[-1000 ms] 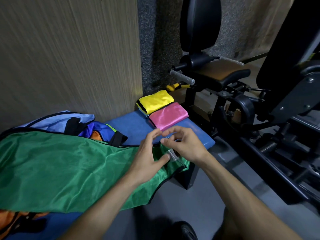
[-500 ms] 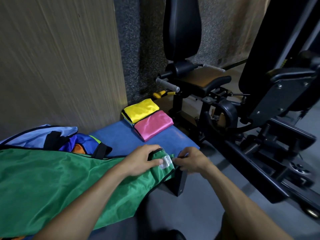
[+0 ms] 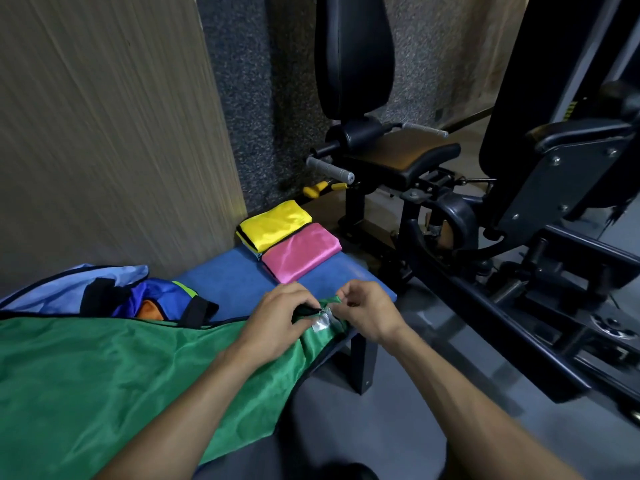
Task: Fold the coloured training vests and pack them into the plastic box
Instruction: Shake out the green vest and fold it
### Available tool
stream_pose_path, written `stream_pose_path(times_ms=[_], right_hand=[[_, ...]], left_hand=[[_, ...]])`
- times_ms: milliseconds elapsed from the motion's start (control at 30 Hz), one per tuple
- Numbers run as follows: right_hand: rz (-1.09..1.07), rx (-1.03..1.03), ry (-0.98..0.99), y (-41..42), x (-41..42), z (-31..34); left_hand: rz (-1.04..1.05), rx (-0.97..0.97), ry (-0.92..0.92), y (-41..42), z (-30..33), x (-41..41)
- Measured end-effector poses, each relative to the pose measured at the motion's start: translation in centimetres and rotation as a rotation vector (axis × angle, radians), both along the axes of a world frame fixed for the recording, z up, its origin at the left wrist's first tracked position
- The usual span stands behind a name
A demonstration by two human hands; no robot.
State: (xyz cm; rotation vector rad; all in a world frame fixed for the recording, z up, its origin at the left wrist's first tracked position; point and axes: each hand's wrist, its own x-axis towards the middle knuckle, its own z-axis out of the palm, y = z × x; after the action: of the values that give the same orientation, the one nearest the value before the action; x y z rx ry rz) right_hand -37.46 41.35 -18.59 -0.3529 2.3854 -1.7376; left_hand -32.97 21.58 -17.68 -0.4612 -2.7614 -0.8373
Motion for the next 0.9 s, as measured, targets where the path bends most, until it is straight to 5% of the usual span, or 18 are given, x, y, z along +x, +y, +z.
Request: stream_pose_path(times_ms=[267, 567, 900], right_hand=[[-0.108, -0.176, -0.005, -3.0, -2.1, 0.6], [0.098, -0.199, -0.199, -1.5, -3.3, 0.4], [0.099, -0.046, 0.022, -1.7, -3.3, 0.2]], left_hand=[[0.205, -0.152, 0.077, -0.2, 1.3, -2.2], [0.23, 0.276, -0.202, -0.6, 0.7, -4.5], [0.144, 0.401, -0.337, -1.3, 0.2, -6.2]])
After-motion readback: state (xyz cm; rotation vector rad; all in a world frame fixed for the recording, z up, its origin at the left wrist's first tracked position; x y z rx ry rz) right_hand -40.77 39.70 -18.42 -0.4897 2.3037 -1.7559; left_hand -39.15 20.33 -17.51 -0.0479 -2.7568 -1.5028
